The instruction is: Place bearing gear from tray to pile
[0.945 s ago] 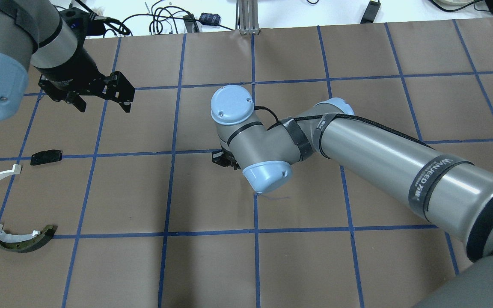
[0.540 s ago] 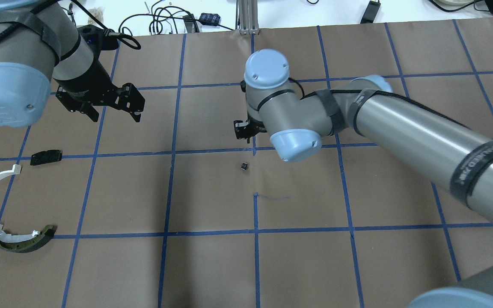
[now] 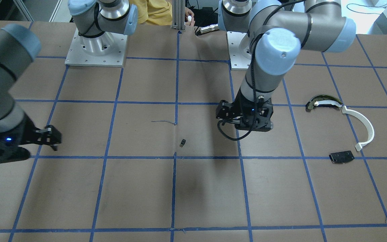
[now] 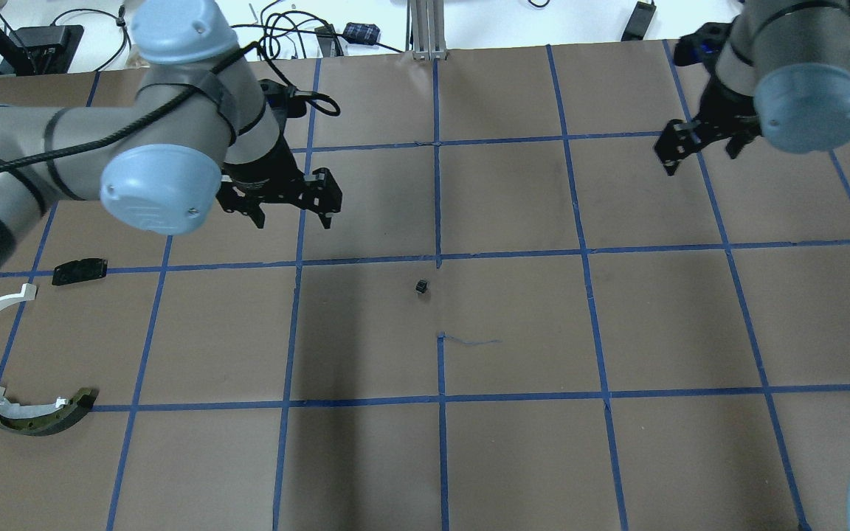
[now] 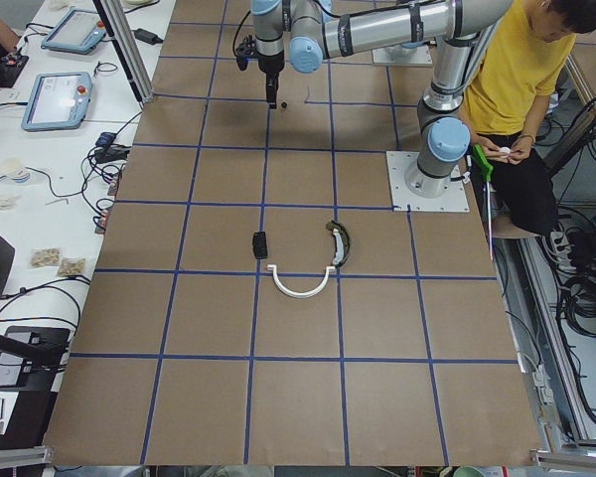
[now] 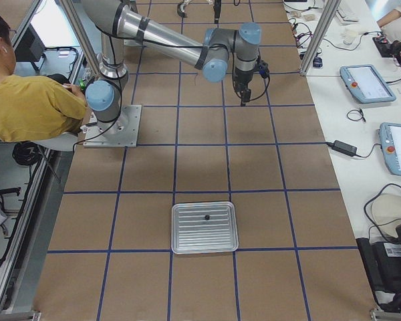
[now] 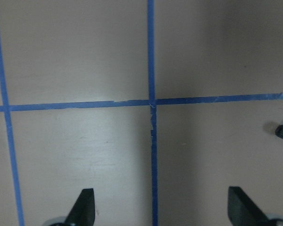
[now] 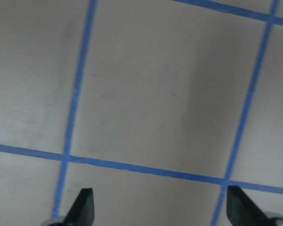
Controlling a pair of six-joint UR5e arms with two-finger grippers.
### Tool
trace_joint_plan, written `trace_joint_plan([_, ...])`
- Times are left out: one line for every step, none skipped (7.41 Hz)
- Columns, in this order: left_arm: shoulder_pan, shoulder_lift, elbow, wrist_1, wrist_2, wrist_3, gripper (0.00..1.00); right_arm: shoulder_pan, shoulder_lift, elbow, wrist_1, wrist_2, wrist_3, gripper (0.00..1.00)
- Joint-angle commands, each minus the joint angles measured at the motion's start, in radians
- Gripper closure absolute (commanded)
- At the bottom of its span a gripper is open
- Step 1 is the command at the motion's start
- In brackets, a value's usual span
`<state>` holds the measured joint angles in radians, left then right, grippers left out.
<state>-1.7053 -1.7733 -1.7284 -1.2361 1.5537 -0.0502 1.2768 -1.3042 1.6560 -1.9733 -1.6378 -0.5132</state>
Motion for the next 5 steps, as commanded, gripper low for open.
trace_joint_plan([-0.12, -0.128, 0.0, 0.145, -0.017, -0.039, 0.0, -0.35, 0.003, -0.001, -0.009, 0.001, -0.348, 0.0])
trace_joint_plan([-0.149, -0.168, 0.001, 0.188, -0.026, -0.045, 0.0, -0.467, 0.035, -0.005, -0.013, 0.015, -0.452, 0.0])
trace_joint_plan([-0.161, -0.216, 0.001, 0.238, -0.047, -0.036, 0.0, -0.553, 0.086, -0.001, -0.145, 0.019, -0.611, 0.0])
trace_joint_plan([-0.166, -0.245, 0.001, 0.247, -0.05, -0.034, 0.0, -0.603, 0.183, -0.007, -0.235, 0.021, -0.67, 0.0])
trace_joint_plan([-0.169, -0.264, 0.001, 0.248, -0.052, -0.033, 0.0, -0.661, 0.268, -0.013, -0.299, 0.076, -0.703, 0.0])
